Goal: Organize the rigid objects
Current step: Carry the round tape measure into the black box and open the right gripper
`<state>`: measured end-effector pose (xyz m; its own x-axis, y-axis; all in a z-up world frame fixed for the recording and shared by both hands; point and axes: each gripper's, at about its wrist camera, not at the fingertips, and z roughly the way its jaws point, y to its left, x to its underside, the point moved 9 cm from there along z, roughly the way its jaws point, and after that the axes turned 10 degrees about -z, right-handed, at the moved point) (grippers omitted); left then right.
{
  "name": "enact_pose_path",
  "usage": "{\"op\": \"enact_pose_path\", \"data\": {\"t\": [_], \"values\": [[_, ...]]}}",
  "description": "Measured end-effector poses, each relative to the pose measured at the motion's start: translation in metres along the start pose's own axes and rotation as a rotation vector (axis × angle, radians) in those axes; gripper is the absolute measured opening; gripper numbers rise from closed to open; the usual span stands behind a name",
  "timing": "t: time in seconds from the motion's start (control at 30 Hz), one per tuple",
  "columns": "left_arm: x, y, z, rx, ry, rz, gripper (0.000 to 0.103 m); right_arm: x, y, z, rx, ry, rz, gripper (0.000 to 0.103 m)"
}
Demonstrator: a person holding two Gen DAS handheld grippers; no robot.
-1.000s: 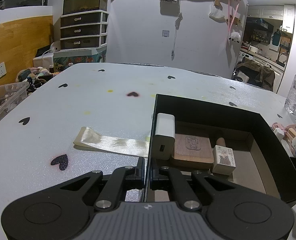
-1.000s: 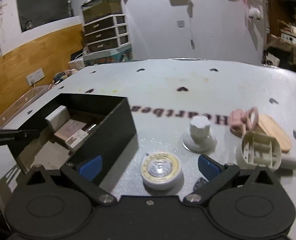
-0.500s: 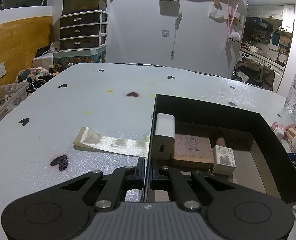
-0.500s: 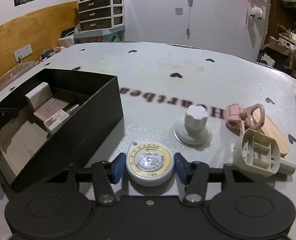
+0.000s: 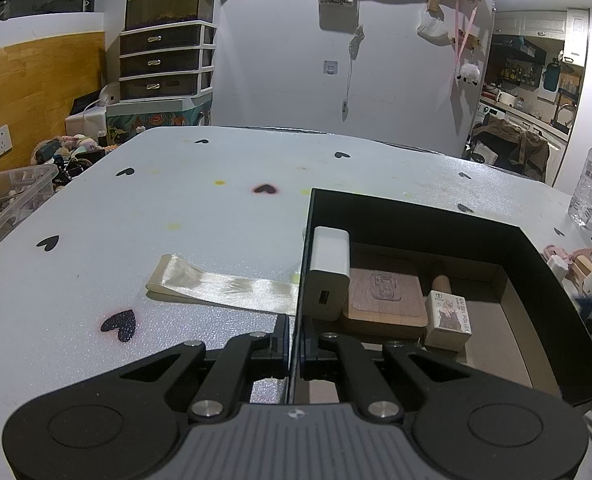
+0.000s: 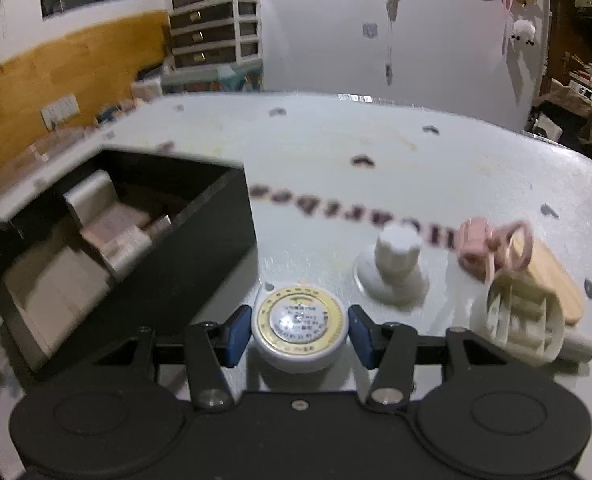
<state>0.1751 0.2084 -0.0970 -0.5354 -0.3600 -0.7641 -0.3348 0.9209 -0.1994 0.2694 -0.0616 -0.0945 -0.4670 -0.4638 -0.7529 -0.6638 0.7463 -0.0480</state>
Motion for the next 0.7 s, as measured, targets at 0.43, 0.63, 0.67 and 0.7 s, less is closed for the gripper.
{"op": "enact_pose_path", "data": {"t": [0.43, 0.63, 0.67, 0.7], "values": [[0.000, 0.000, 0.000, 0.006, -0.002, -0.004, 0.004, -0.080, 0.068, -0.027, -0.303, -0.115, -0.340, 0.053], [0.001, 0.000, 0.000, 0.013, -0.003, -0.009, 0.004, -0.078, 0.095, 0.013, -0.301, 0.051, -0.568, 0.053], [0.001, 0.001, 0.000, 0.015, -0.002, -0.010, 0.004, -0.078, 0.097, 0.019, -0.290, 0.069, -0.595, 0.053], [0.001, 0.001, 0.000, 0.016, -0.002, -0.011, 0.004, -0.078, 0.097, 0.024, -0.277, 0.086, -0.618, 0.053]]}}
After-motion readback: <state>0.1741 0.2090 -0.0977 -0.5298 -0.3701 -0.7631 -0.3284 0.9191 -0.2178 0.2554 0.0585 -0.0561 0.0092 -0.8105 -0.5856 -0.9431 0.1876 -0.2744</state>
